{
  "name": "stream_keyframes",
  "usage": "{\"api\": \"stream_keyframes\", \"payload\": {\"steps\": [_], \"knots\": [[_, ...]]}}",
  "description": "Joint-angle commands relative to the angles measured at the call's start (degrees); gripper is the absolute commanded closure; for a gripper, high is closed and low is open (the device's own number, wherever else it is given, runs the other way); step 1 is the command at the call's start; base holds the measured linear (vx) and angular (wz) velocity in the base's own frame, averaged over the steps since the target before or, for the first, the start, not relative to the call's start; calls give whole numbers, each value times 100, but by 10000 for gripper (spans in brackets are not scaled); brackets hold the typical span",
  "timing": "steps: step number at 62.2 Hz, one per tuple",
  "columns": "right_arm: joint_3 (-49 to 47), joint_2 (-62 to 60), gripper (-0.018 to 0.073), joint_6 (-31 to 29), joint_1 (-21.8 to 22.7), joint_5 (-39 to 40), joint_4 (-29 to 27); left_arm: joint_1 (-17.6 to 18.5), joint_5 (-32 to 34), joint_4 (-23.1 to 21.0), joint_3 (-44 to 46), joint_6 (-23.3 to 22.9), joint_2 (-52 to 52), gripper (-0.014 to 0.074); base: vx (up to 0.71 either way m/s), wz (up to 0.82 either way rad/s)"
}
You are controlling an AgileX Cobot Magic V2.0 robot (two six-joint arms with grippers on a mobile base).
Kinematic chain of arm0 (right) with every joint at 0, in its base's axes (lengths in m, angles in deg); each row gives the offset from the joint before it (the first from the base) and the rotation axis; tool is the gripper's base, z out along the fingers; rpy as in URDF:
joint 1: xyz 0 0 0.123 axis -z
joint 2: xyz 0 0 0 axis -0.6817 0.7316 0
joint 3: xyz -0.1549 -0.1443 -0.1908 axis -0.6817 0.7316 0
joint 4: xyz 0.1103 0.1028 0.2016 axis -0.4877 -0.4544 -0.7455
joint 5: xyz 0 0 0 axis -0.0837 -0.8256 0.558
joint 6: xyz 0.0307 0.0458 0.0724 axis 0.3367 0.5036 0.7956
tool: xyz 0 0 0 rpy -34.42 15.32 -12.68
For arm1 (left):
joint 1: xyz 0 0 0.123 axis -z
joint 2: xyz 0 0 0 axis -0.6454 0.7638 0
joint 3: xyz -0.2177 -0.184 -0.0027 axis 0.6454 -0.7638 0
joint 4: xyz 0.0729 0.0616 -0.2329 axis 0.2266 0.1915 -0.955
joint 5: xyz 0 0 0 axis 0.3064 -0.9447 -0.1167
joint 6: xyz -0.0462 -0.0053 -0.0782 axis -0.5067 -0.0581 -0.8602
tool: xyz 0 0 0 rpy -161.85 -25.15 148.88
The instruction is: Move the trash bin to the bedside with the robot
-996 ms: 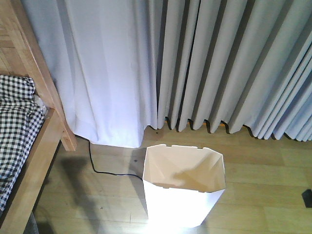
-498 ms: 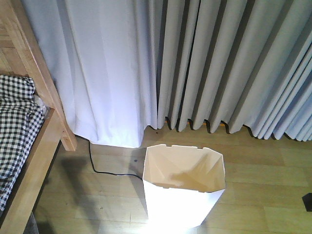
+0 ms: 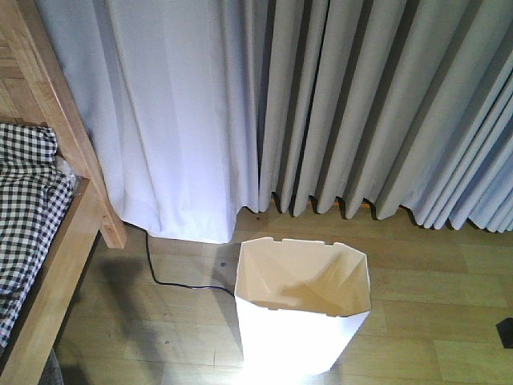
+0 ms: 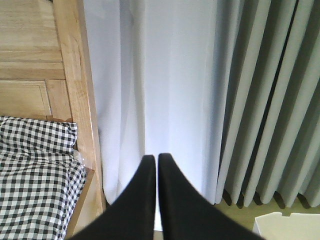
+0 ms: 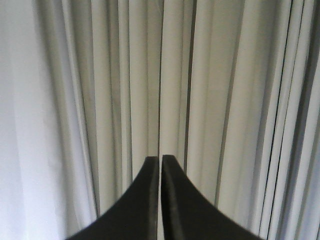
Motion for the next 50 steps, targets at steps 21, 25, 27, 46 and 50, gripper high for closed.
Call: {"api": "stream_keyframes", "payload": {"steps": [21,25,27,46,50], "knots": [[108,-71,570,-39,10,395,87,32,422,-23,-166,-50,-57,602,0,0],[108,-71,570,-39,10,395,87,32,422,-23,-166,-50,-57,602,0,0],[108,-71,570,-39,10,395,87,32,422,-23,-166,-50,-57,602,0,0],[108,-66,570,-39,10,395,87,32,422,-23,-166,-50,-57,602,0,0],[108,-66,570,-39,10,395,87,32,422,-23,-166,-50,-57,602,0,0]]}}
